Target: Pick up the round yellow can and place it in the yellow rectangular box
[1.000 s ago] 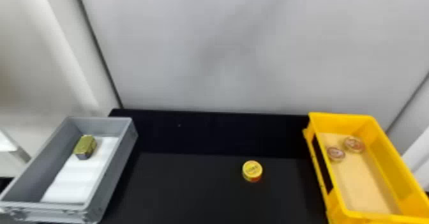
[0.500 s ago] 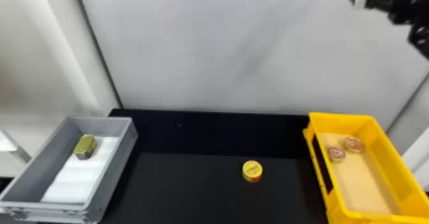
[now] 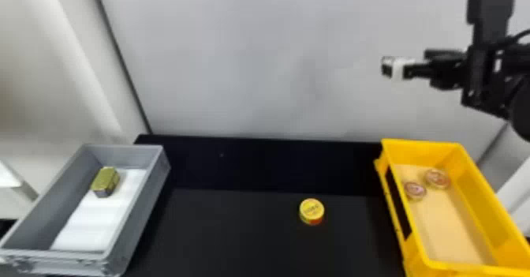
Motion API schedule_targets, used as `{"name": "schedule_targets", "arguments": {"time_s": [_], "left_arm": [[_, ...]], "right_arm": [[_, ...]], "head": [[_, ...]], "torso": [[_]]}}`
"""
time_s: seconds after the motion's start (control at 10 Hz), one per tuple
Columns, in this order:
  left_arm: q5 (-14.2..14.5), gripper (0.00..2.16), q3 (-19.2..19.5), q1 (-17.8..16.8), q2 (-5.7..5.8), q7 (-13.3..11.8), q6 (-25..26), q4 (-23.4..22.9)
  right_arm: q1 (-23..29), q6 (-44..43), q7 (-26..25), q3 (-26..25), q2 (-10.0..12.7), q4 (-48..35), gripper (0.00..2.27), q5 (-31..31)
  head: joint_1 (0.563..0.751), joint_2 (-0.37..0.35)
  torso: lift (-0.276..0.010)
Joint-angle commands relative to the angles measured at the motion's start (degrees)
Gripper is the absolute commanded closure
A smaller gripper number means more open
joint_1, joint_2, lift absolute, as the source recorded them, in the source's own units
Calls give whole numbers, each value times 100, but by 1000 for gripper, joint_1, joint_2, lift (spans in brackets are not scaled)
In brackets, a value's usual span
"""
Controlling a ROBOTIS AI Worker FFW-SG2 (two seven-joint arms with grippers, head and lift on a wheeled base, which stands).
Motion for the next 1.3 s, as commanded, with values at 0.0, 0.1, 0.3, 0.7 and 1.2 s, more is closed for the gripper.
{"name": "schedule_targets", "arguments": {"time_s": [0.0,0.1,0.3,0.7,1.2], "left_arm": [[-13,127,-86,-113,-61,1,-95,101],[-13,127,-86,-122,-79,1,-121,110],[-22,125,-86,-130,-105,1,-165,136],[-40,125,-86,-139,-105,27,-218,145],[-66,127,-253,-271,-158,45,-262,250]], "right_arm": [[-9,457,1050,256,6,414,134,503],[-9,474,1410,432,68,625,134,723],[17,333,2404,669,384,1152,134,1584],[167,-300,3345,845,911,2013,134,2701],[158,-942,3512,924,1026,3006,134,2718]], "head": [[663,54],[663,54],[663,54],[663,54],[663,54]], "torso": [[-10],[-10],[-10],[-10],[-10]]}}
